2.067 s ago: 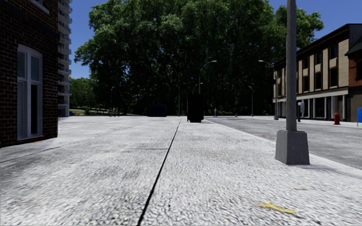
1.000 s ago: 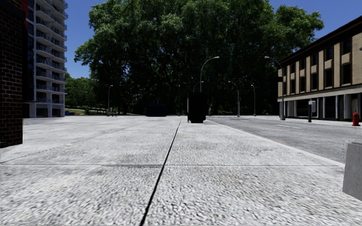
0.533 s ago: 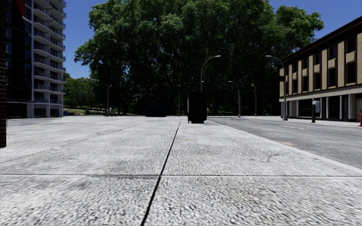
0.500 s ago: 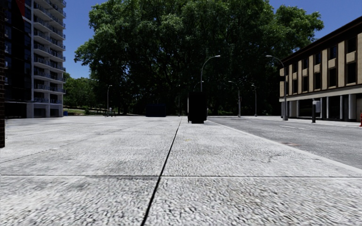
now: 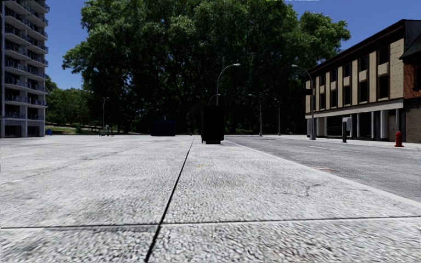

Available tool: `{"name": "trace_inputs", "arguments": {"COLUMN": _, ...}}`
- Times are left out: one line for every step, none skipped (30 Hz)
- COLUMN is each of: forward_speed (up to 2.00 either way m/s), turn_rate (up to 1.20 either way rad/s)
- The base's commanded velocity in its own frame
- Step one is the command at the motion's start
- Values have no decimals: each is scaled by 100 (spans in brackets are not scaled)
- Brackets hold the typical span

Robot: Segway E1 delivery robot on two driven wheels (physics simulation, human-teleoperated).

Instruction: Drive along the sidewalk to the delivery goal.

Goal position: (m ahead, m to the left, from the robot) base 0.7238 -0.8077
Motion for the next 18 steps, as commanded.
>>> {"name": "trace_inputs", "arguments": {"forward_speed": 75, "turn_rate": -37}}
{"name": "trace_inputs", "arguments": {"forward_speed": 74, "turn_rate": -37}}
{"name": "trace_inputs", "arguments": {"forward_speed": 74, "turn_rate": -37}}
{"name": "trace_inputs", "arguments": {"forward_speed": 74, "turn_rate": -37}}
{"name": "trace_inputs", "arguments": {"forward_speed": 74, "turn_rate": -37}}
{"name": "trace_inputs", "arguments": {"forward_speed": 74, "turn_rate": -37}}
{"name": "trace_inputs", "arguments": {"forward_speed": 74, "turn_rate": -37}}
{"name": "trace_inputs", "arguments": {"forward_speed": 74, "turn_rate": -37}}
{"name": "trace_inputs", "arguments": {"forward_speed": 74, "turn_rate": -37}}
{"name": "trace_inputs", "arguments": {"forward_speed": 74, "turn_rate": -37}}
{"name": "trace_inputs", "arguments": {"forward_speed": 74, "turn_rate": -37}}
{"name": "trace_inputs", "arguments": {"forward_speed": 74, "turn_rate": -37}}
{"name": "trace_inputs", "arguments": {"forward_speed": 74, "turn_rate": -37}}
{"name": "trace_inputs", "arguments": {"forward_speed": 74, "turn_rate": -37}}
{"name": "trace_inputs", "arguments": {"forward_speed": 74, "turn_rate": -37}}
{"name": "trace_inputs", "arguments": {"forward_speed": 74, "turn_rate": -37}}
{"name": "trace_inputs", "arguments": {"forward_speed": 74, "turn_rate": -37}}
{"name": "trace_inputs", "arguments": {"forward_speed": 73, "turn_rate": -37}}
